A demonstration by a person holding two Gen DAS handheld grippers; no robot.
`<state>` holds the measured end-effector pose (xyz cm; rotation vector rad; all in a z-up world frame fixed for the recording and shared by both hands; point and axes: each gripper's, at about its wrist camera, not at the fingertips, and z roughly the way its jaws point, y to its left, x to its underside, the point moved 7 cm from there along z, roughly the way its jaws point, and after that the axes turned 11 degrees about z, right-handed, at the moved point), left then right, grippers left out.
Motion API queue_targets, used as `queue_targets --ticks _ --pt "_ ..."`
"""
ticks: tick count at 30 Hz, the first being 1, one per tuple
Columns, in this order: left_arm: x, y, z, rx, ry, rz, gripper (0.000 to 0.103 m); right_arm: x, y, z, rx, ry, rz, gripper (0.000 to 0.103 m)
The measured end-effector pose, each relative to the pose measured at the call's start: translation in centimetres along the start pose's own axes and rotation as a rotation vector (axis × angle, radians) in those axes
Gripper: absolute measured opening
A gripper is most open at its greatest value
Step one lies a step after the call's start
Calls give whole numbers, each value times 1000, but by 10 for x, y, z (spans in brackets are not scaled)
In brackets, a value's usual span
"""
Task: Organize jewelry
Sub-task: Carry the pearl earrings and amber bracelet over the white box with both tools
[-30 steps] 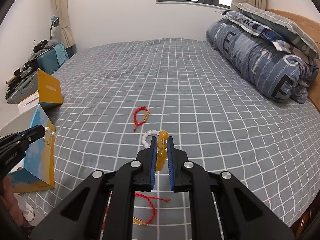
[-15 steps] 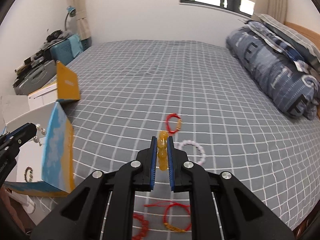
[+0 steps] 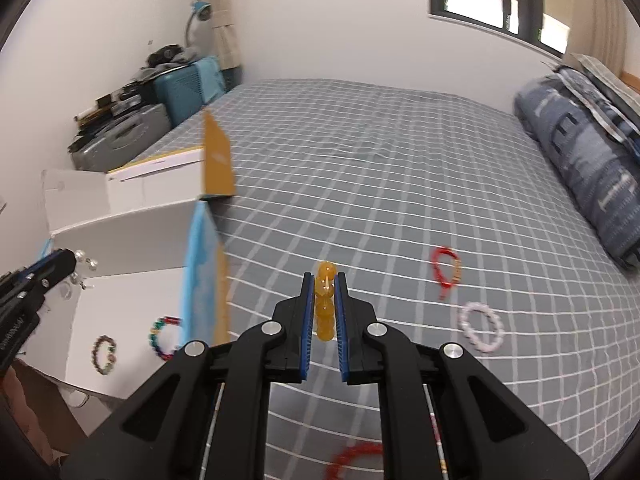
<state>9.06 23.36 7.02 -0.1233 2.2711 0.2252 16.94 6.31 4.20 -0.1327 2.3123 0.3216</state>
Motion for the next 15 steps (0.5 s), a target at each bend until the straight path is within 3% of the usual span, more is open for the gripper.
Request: queue_targets --ticks 15 --pt "39 86 7 -80 66 -90 11 19 135 8 -145 4 -149 9"
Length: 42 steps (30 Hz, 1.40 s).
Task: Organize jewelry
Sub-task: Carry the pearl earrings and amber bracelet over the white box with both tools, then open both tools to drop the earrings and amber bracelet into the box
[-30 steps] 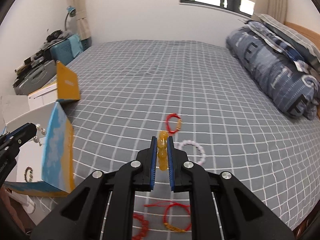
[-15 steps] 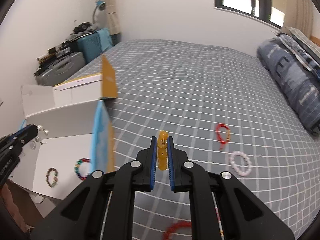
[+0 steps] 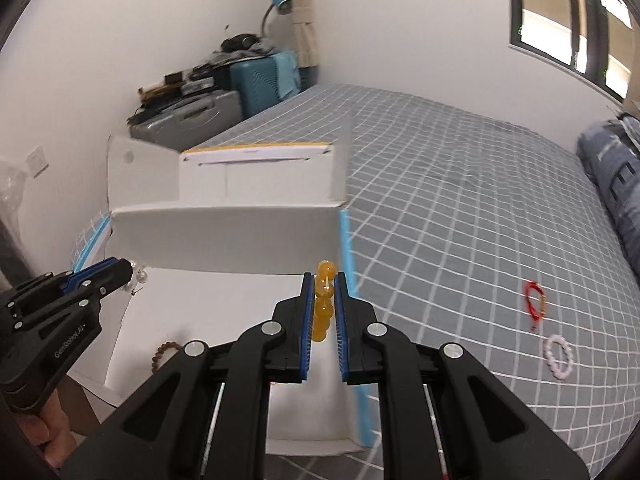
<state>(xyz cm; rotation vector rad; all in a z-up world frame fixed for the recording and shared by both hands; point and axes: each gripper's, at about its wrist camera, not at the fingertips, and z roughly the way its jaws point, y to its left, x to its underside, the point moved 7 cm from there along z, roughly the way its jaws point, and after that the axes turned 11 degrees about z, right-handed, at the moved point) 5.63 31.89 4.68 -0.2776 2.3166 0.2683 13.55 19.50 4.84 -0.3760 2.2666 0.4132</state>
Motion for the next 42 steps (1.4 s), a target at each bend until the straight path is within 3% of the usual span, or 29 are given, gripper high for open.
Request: queue_targets --ticks 9,22,36,39,41,42 --pt "24 26 30 -8 88 -28 11 18 32 31 -21 59 -41 9" --pt "46 37 55 11 187 -38 11 56 43 78 -5 238 -49 9" --pt "48 35 54 -5 211 -30 12 60 46 85 -1 261 -58 10" --pt "47 36 51 -7 210 -35 15 60 48 83 -17 259 -54 34" --pt "44 37 46 -10 196 -42 40 56 49 77 -26 237 -46 53" --pt "42 38 42 -21 184 -49 47 54 48 75 -26 230 -43 56"
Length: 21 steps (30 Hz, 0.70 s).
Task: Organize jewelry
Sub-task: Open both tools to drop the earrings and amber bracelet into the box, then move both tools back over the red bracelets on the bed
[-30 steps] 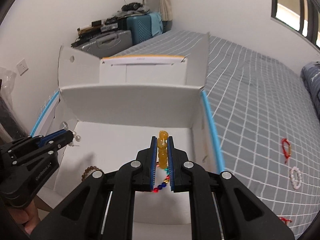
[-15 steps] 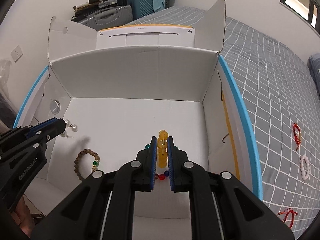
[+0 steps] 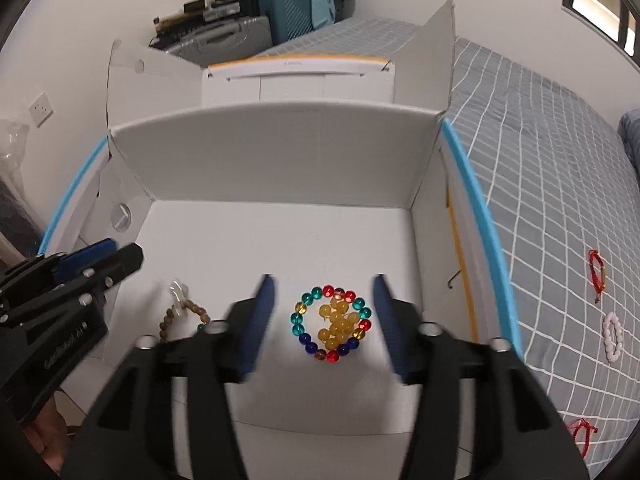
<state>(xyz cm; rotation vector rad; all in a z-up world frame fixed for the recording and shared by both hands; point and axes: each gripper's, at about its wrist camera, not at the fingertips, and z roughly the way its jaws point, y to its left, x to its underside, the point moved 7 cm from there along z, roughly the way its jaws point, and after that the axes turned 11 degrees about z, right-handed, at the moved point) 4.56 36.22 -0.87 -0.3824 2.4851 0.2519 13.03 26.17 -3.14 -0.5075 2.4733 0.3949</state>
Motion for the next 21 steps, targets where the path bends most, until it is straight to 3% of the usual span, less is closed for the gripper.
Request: queue_targets --ticks 2,8,14,21 --pt "-3 2 -8 -20 -27 -10 60 -3 -1 -9 -6 -21 4 70" --pt "-11 4 -26 -32 -77 -26 82 -11 -11 -36 18 -93 16 89" --pt "-19 -10 -39 -24 -118 -14 94 -13 -42 -59 62 -145 60 95" --pt "-24 -50 -52 20 -145 40 97 -10 -92 -89 124 -185 108 95"
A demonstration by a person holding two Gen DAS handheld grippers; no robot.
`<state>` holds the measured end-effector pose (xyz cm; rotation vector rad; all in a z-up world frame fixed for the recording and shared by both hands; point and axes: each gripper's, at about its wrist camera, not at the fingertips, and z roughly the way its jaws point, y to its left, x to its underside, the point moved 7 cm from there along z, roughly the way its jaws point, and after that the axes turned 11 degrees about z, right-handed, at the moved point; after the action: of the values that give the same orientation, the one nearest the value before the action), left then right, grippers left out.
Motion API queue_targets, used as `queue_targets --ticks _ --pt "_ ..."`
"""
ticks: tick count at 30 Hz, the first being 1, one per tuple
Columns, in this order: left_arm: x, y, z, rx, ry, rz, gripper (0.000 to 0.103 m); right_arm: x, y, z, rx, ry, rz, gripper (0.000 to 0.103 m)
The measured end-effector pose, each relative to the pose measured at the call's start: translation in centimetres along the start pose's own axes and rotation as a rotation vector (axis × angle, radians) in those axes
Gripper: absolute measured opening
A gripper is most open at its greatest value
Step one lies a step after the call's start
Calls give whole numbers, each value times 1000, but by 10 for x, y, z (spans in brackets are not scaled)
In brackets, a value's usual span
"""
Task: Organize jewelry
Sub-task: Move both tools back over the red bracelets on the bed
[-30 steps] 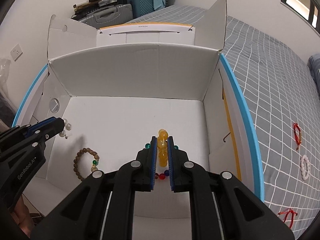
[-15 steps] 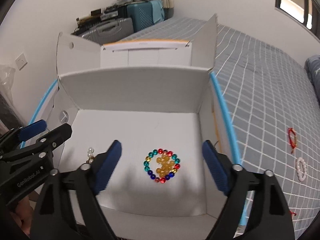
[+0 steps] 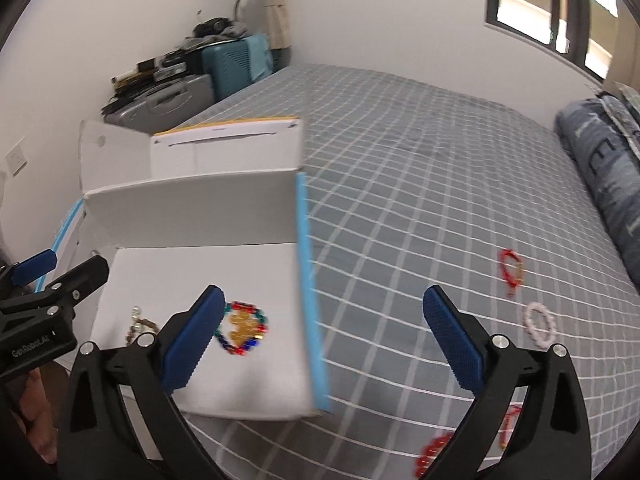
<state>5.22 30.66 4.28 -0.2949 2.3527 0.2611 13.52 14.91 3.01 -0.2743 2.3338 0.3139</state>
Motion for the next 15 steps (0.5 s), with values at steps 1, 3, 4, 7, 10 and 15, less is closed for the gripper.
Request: queue_targets --ticks 1,3,4,7,10,15 --pt "-2 -8 -2 10 -5 12 97 0 -8 -3 9 -3 9 95" --pt "-4 -22 -5 24 -10 29 97 -1 -28 -12 28 -12 30 95" --pt "-5 -27 -7 30 -13 36 97 -1 -34 -15 36 -15 35 95" --pt "-8 -49 -12 57 -23 54 97 -2 -59 -27 61 -28 57 95" --pt "-12 -75 -18 82 -29 86 97 -1 -84 -36 82 -35 83 95" --pt "-12 -114 -22 111 -38 148 97 8 -129 -44 142 -32 96 95"
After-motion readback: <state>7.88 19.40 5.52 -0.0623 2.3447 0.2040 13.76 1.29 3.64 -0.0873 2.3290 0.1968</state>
